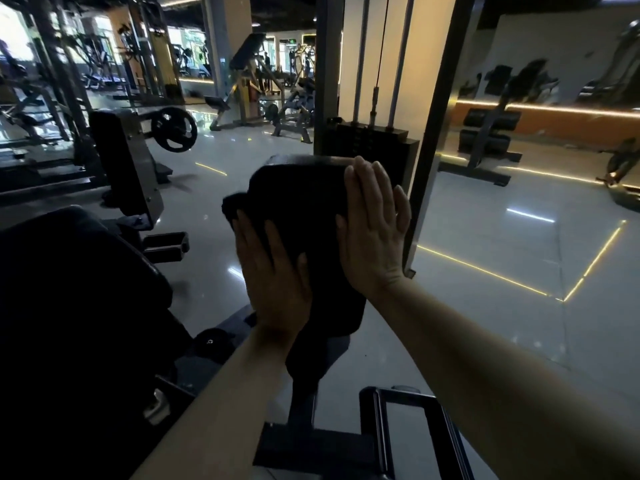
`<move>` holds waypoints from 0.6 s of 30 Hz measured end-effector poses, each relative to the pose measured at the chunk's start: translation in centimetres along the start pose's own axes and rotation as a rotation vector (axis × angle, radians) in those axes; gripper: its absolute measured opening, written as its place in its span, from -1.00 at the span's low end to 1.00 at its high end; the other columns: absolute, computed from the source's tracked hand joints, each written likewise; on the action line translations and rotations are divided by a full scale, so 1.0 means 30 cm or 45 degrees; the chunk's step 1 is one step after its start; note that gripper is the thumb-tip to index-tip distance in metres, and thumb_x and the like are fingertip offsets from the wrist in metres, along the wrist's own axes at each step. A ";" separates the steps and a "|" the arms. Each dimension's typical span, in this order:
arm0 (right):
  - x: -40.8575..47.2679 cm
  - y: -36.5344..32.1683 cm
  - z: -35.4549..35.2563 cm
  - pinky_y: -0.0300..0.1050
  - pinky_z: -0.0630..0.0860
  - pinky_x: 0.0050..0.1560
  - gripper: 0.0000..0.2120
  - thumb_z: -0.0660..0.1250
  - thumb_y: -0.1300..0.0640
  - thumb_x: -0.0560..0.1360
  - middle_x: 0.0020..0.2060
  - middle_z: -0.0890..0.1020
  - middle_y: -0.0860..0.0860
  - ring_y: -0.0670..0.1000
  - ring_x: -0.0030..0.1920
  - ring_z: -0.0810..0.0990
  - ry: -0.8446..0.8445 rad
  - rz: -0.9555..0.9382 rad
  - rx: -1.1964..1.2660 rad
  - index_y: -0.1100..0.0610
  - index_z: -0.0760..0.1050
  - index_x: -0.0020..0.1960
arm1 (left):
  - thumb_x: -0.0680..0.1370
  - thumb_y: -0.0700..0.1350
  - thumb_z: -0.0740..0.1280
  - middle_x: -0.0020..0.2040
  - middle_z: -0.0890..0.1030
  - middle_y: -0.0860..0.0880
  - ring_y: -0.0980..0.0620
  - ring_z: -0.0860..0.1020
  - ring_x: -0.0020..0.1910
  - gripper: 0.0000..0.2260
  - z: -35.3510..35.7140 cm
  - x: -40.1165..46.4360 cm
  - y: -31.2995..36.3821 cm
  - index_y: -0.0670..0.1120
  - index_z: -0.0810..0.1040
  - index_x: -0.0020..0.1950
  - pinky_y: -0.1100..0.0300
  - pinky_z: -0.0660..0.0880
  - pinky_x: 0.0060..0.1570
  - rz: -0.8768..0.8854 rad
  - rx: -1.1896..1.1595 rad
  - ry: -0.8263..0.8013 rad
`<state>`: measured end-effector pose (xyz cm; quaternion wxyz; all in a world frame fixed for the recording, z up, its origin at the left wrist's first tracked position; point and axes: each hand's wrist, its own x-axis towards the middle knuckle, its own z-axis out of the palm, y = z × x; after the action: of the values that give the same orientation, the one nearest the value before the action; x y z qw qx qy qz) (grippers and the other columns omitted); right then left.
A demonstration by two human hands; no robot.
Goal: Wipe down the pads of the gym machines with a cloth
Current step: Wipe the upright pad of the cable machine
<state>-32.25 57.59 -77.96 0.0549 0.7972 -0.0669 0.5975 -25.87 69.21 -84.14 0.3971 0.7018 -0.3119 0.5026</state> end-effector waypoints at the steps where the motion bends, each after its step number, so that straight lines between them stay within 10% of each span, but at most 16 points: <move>1: 0.000 0.000 0.000 0.02 0.00 0.44 -0.54 -0.13 -0.06 0.63 0.44 0.13 0.02 -0.14 0.50 -0.21 0.007 0.007 0.001 0.13 0.09 0.46 | 0.63 0.00 0.02 0.43 0.07 -0.49 -0.40 0.05 0.47 -0.49 0.001 -0.055 -0.012 -0.29 0.05 0.47 -0.20 0.06 0.44 0.001 -0.019 -0.029; 8: 0.000 0.003 0.006 0.03 0.03 0.43 -0.55 -0.07 -0.02 0.63 0.44 0.15 0.02 -0.13 0.51 -0.19 0.045 -0.015 0.021 0.13 0.11 0.46 | 0.55 -0.20 0.33 0.52 -0.09 -0.31 -0.29 -0.03 0.51 -0.26 0.004 -0.312 -0.020 -0.23 -0.11 0.53 -0.14 0.07 0.46 -0.258 0.074 -0.211; 18: 0.002 0.010 -0.002 0.00 -0.01 0.45 -0.55 -0.13 -0.04 0.65 0.44 0.17 0.03 0.00 0.51 0.03 0.012 -0.059 0.018 0.15 0.14 0.46 | 0.64 0.08 -0.06 0.46 0.12 -0.42 -0.33 0.08 0.49 -0.46 0.020 0.121 0.097 -0.30 0.08 0.47 -0.15 0.04 0.46 -0.186 0.082 0.133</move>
<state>-32.34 57.31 -77.90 0.0635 0.7960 -0.0438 0.6003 -26.94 67.11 -80.10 0.4256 0.7079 -0.2224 0.5179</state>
